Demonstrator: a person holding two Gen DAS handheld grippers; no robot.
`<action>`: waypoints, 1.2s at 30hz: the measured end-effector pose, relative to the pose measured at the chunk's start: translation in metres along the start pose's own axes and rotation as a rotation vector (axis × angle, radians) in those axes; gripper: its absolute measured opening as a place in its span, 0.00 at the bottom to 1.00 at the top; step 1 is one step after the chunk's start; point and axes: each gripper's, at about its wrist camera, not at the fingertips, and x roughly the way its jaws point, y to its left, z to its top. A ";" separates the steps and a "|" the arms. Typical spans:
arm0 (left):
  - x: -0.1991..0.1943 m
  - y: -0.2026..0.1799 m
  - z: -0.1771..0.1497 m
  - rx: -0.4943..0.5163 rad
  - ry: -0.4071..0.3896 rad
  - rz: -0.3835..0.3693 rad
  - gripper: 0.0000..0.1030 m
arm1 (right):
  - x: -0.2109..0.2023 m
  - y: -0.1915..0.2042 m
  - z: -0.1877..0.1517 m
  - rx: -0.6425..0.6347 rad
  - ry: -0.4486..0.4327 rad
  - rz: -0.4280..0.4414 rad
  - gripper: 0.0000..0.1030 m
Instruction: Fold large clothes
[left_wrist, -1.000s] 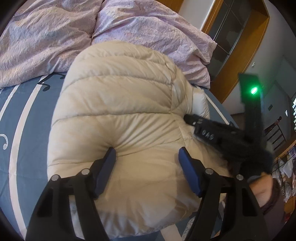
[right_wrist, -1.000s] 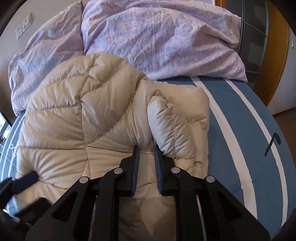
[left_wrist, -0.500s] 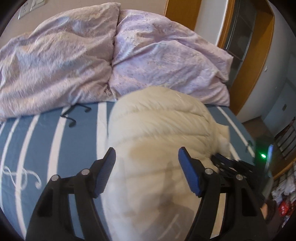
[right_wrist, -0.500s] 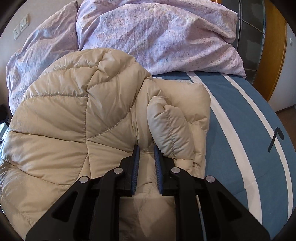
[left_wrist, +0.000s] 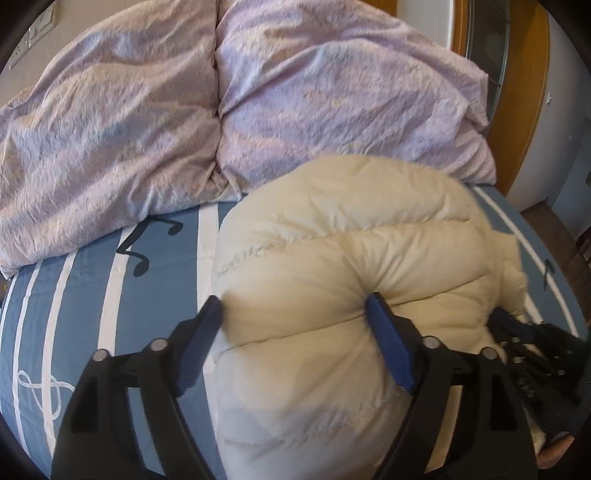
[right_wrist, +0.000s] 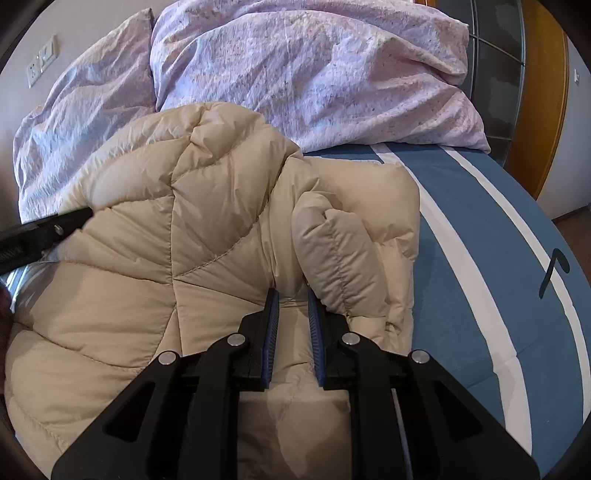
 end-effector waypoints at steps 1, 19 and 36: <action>0.003 0.001 -0.002 -0.002 -0.002 0.004 0.84 | 0.000 0.000 0.000 0.001 -0.003 0.000 0.16; 0.025 0.005 -0.019 -0.025 -0.044 0.038 0.95 | -0.001 0.007 -0.005 -0.017 -0.063 -0.042 0.17; 0.031 0.004 -0.020 -0.021 -0.038 0.068 0.98 | -0.003 0.009 -0.007 -0.031 -0.080 -0.063 0.18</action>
